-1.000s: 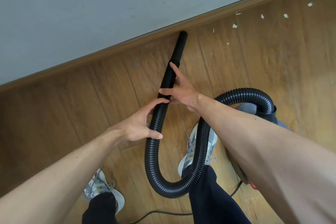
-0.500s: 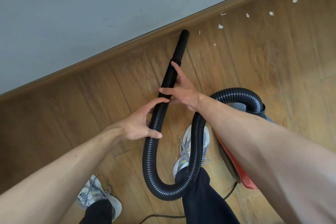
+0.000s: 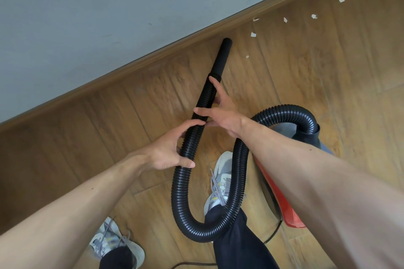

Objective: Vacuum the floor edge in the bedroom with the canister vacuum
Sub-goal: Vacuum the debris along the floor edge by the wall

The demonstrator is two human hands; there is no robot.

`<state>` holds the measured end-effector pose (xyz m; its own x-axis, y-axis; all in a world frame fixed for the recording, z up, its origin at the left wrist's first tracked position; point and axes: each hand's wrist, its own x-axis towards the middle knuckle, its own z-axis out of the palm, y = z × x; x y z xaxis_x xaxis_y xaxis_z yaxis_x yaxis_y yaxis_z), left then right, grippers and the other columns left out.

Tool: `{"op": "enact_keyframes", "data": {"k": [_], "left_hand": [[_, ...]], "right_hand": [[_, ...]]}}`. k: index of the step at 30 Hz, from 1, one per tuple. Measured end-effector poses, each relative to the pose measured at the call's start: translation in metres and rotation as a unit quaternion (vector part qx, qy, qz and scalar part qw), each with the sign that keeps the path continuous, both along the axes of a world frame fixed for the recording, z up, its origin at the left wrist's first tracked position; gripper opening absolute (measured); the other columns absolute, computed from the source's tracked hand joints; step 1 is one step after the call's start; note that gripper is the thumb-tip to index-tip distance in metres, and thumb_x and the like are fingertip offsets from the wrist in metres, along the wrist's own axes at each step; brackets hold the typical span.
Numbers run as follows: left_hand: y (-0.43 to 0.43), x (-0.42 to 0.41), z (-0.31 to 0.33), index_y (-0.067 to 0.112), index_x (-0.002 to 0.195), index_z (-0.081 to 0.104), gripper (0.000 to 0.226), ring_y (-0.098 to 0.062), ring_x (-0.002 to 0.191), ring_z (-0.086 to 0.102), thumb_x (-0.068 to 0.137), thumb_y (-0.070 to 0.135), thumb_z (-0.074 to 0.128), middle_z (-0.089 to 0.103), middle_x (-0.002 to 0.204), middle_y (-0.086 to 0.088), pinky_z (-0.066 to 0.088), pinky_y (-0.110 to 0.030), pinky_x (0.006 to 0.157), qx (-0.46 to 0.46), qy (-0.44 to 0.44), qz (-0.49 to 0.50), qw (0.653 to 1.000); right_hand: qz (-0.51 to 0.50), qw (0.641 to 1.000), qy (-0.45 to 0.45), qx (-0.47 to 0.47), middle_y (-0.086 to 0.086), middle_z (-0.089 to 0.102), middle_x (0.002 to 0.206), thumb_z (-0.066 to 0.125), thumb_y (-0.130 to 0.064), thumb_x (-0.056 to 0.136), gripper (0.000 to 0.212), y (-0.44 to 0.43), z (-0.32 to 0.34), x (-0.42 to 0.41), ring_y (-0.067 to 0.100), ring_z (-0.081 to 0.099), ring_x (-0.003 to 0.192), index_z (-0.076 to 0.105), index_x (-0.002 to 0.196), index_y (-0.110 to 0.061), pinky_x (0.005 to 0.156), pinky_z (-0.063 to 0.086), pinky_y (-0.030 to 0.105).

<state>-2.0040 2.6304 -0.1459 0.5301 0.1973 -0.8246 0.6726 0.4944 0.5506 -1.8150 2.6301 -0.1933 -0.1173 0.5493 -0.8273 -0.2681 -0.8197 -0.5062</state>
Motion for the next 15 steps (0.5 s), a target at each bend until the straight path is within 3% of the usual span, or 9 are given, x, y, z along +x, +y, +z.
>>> {"op": "enact_keyframes", "data": {"k": [6,15], "left_hand": [[0.006,0.017,0.0,0.057,0.14,0.034,0.101,-0.008,0.102,0.062,0.075,-0.003,0.082,0.046,0.125,0.021,0.057,-0.02,0.076,-0.034,0.0,-0.026,0.999],[0.005,0.032,0.001,0.051,0.143,0.034,0.1,-0.012,0.101,0.061,0.077,-0.008,0.079,0.046,0.125,0.015,0.059,-0.021,0.075,-0.064,0.009,-0.049,0.997]], "right_hand": [[-0.035,0.999,-0.011,-0.012,-0.005,0.048,0.117,0.075,0.003,0.083,0.096,-0.011,-0.001,0.016,0.019,0.06,0.11,0.028,0.151,-0.047,0.065,0.061,0.032],[-0.062,0.998,-0.014,-0.022,-0.005,0.046,0.117,0.074,0.005,0.084,0.095,-0.025,-0.003,0.027,0.019,0.059,0.108,0.028,0.149,-0.046,0.062,0.061,0.031]]}}
